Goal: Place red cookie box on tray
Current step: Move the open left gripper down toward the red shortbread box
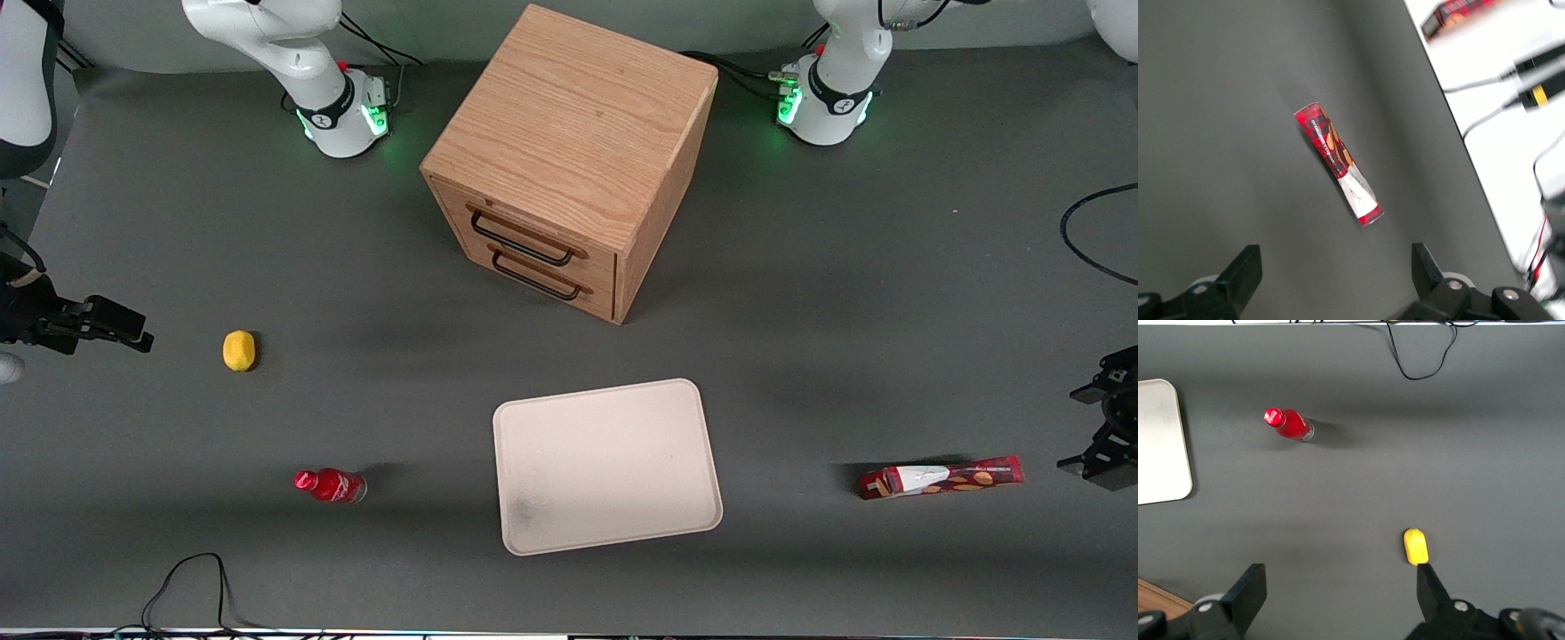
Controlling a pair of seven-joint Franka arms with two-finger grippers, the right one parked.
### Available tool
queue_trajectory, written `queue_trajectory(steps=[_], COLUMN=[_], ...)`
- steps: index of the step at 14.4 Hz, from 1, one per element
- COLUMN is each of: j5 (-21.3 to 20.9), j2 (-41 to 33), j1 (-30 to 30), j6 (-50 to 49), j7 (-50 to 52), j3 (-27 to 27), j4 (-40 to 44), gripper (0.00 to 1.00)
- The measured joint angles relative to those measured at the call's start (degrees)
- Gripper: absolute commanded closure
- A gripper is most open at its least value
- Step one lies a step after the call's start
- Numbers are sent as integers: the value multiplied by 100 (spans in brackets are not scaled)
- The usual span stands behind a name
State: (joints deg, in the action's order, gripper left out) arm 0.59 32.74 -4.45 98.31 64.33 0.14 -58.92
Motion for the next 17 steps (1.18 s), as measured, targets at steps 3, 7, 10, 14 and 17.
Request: queue_trajectory(steps=[3,7,10,14,17], j5=[0,0,0,-4,-58], j2=[349,416,447,581,693], j1=[-87,-125,-116,-71,-29], j6=[-78,-114,-155,72,687], j7=[1164,1964,2243,2268,2268], j3=[40,46,42,31,30], j4=[411,480,460,55,-510], gripper=[0,0,0,0,0])
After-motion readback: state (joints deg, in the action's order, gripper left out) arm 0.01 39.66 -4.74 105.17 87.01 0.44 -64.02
